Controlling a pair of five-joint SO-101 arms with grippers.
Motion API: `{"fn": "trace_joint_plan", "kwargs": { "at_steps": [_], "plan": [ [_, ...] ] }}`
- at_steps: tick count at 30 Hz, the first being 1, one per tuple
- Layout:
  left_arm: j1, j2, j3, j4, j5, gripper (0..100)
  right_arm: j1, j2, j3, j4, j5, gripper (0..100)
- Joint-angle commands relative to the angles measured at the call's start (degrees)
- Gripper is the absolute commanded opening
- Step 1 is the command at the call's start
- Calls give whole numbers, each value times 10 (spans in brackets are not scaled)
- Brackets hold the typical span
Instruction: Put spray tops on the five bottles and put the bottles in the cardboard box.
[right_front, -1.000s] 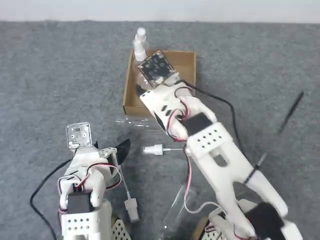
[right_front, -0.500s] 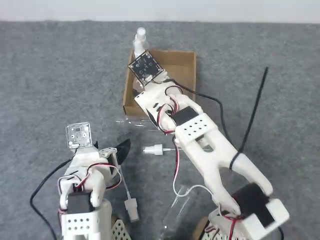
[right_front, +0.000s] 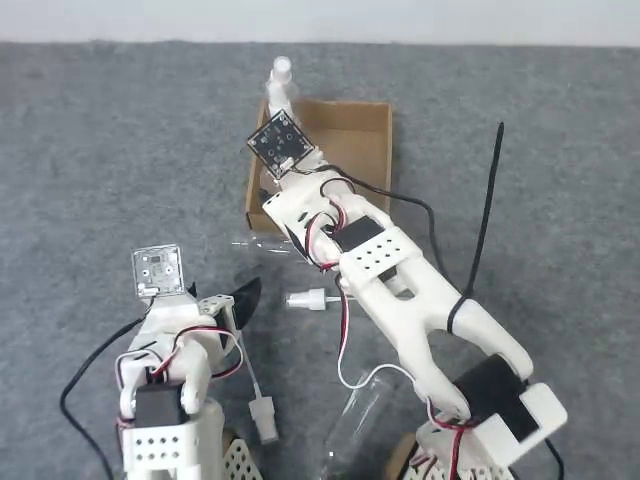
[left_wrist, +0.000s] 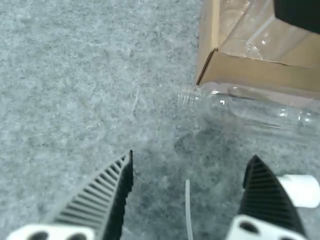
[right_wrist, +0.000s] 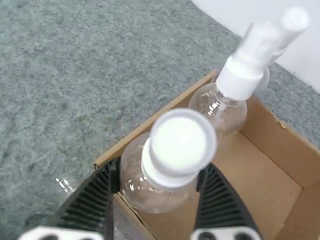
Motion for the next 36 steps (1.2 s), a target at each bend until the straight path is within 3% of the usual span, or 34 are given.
{"fn": "trace_joint_plan", "kwargs": {
  "at_steps": [1,12,36],
  "plan": [
    [-4,-7,-7,2,-7,334,-11,-12,-38,-15,-6,17],
    [-4,-7,-7,2,-7,334,-12,57,-39,-62,-6,17],
    [-4,-7,-7,2,-7,334,-11,77,-38,-55,-6,18]
  ]
}}
